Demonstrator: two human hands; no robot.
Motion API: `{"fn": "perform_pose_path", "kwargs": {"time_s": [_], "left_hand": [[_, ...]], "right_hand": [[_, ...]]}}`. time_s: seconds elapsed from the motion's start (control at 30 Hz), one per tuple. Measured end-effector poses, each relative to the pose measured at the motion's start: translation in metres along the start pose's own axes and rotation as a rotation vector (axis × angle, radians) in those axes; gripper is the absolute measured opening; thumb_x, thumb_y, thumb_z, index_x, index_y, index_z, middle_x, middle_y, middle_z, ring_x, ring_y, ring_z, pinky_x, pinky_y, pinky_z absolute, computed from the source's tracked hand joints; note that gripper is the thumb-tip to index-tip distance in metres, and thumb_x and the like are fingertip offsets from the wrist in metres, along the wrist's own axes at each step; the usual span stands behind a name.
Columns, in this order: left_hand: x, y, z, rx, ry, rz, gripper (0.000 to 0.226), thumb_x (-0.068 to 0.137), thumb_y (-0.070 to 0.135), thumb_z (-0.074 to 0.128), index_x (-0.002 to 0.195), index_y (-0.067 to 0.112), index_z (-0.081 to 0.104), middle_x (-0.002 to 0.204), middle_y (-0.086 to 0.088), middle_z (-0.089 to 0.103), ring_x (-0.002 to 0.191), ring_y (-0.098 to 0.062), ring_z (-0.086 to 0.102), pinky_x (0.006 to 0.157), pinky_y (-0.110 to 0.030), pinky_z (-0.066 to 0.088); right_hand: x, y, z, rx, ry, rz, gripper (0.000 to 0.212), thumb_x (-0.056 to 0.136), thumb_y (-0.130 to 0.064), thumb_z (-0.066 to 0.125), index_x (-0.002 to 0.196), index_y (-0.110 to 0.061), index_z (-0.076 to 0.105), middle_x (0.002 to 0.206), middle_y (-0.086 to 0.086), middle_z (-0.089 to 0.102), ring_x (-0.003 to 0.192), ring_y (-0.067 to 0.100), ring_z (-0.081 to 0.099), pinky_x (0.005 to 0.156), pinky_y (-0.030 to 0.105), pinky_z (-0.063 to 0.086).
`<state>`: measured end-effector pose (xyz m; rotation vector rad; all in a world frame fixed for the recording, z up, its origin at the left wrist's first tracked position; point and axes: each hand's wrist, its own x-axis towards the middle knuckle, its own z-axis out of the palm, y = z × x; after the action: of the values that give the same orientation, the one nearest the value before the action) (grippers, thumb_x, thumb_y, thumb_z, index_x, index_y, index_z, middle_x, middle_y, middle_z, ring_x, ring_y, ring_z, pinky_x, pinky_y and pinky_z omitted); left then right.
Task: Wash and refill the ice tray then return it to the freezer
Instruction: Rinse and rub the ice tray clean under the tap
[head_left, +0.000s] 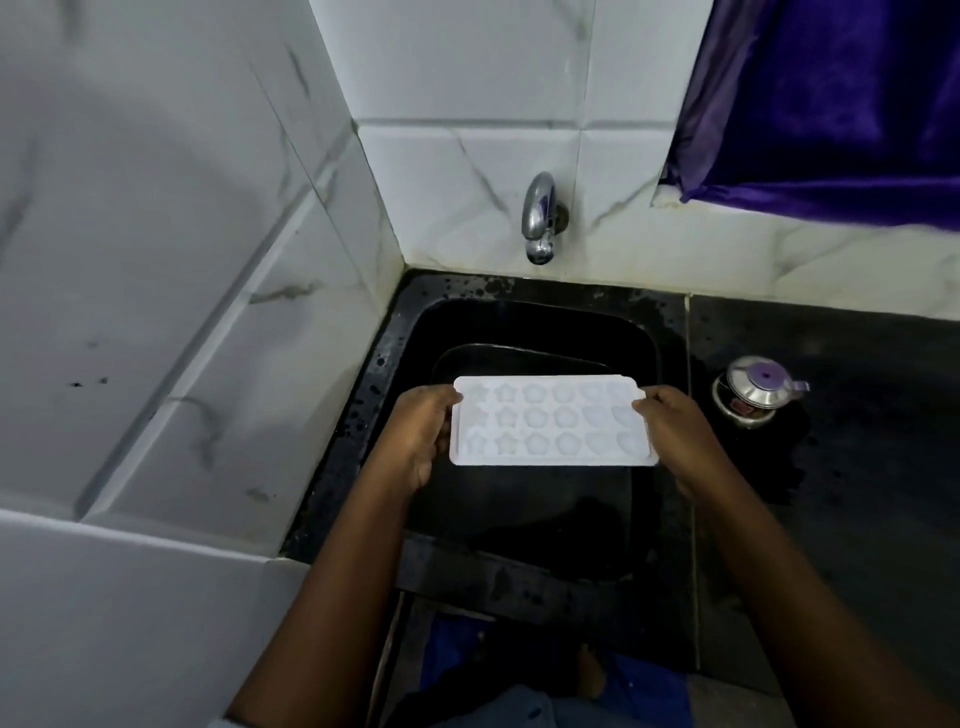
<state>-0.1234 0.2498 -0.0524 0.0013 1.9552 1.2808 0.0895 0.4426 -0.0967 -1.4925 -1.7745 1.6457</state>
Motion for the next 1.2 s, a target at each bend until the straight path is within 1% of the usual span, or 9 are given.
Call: {"fn": "perform_pose_path", "kwargs": {"time_s": [0.1, 0.23, 0.4, 0.5, 0.6, 0.67, 0.73, 0.97, 1.2], "left_hand": [[0.014, 0.014, 0.004, -0.057, 0.013, 0.012, 0.031, 0.091, 0.027, 0.063, 0.108, 0.005, 0.077, 0.104, -0.020, 0.074, 0.092, -0.035, 0.065, 0.080, -0.046, 0.052], [0.019, 0.036, 0.010, -0.121, -0.027, 0.017, 0.023, 0.103, 0.027, 0.058, 0.099, 0.011, 0.074, 0.103, -0.016, 0.076, 0.092, -0.035, 0.067, 0.083, -0.044, 0.051], [0.023, 0.050, 0.016, -0.189, -0.120, -0.004, 0.023, 0.106, 0.035, 0.056, 0.100, 0.017, 0.069, 0.101, -0.012, 0.076, 0.087, -0.030, 0.070, 0.078, -0.040, 0.055], [0.025, 0.052, 0.017, -0.209, -0.161, -0.002, 0.022, 0.106, 0.040, 0.057, 0.098, 0.022, 0.066, 0.098, -0.009, 0.074, 0.086, -0.027, 0.070, 0.070, -0.037, 0.055], [0.028, 0.053, 0.017, -0.219, -0.186, 0.019, 0.023, 0.106, 0.041, 0.056, 0.095, 0.023, 0.064, 0.092, -0.005, 0.075, 0.083, -0.023, 0.072, 0.065, -0.035, 0.054], [0.031, 0.053, 0.016, -0.230, -0.199, 0.056, 0.027, 0.108, 0.039, 0.054, 0.095, 0.020, 0.068, 0.076, 0.001, 0.079, 0.066, -0.016, 0.076, 0.053, -0.026, 0.056], [0.033, 0.052, 0.015, -0.236, -0.207, 0.085, 0.032, 0.108, 0.040, 0.053, 0.097, 0.017, 0.072, 0.070, 0.005, 0.079, 0.057, -0.010, 0.074, 0.045, -0.021, 0.053], [0.033, 0.053, 0.011, -0.250, -0.185, 0.121, 0.035, 0.106, 0.043, 0.055, 0.103, 0.016, 0.077, 0.083, 0.000, 0.081, 0.064, -0.011, 0.077, 0.048, -0.022, 0.055], [0.028, 0.058, 0.010, -0.231, -0.200, 0.206, 0.037, 0.109, 0.043, 0.046, 0.107, 0.020, 0.076, 0.086, 0.006, 0.082, 0.071, -0.007, 0.077, 0.055, -0.021, 0.057]], "right_hand": [[0.010, -0.010, -0.004, 0.001, 0.019, -0.013, 0.021, 0.095, -0.011, 0.052, 0.098, -0.020, 0.071, 0.105, 0.010, 0.072, 0.091, 0.028, 0.070, 0.077, 0.045, 0.058], [0.014, -0.018, -0.004, -0.006, 0.048, -0.036, 0.030, 0.088, -0.009, 0.049, 0.101, -0.024, 0.072, 0.106, 0.005, 0.074, 0.096, 0.028, 0.072, 0.084, 0.052, 0.060], [0.015, -0.021, 0.005, 0.063, 0.058, -0.021, 0.035, 0.097, 0.002, 0.048, 0.111, -0.021, 0.070, 0.105, 0.002, 0.073, 0.087, 0.019, 0.071, 0.067, 0.033, 0.055], [0.017, -0.021, 0.008, 0.150, 0.076, 0.029, 0.031, 0.099, 0.002, 0.050, 0.108, -0.020, 0.071, 0.103, 0.002, 0.073, 0.086, 0.019, 0.071, 0.064, 0.031, 0.053], [0.022, -0.020, 0.010, 0.212, 0.059, 0.074, 0.030, 0.099, -0.001, 0.052, 0.104, -0.022, 0.073, 0.108, 0.008, 0.075, 0.095, 0.029, 0.073, 0.075, 0.039, 0.059], [0.023, -0.021, 0.012, 0.230, 0.045, 0.085, 0.029, 0.098, -0.001, 0.053, 0.104, -0.022, 0.073, 0.112, 0.010, 0.076, 0.100, 0.032, 0.074, 0.083, 0.046, 0.060], [0.025, -0.022, 0.014, 0.241, 0.043, 0.085, 0.028, 0.096, -0.002, 0.054, 0.105, -0.021, 0.072, 0.114, 0.011, 0.076, 0.101, 0.033, 0.074, 0.087, 0.050, 0.061], [0.030, -0.034, 0.016, 0.264, 0.046, 0.070, 0.023, 0.089, -0.004, 0.060, 0.106, -0.017, 0.070, 0.109, 0.013, 0.076, 0.101, 0.035, 0.074, 0.090, 0.059, 0.060], [0.029, -0.048, 0.014, 0.295, 0.057, -0.027, 0.038, 0.081, -0.009, 0.059, 0.115, -0.023, 0.070, 0.116, 0.006, 0.075, 0.108, 0.031, 0.072, 0.094, 0.057, 0.059]]}}
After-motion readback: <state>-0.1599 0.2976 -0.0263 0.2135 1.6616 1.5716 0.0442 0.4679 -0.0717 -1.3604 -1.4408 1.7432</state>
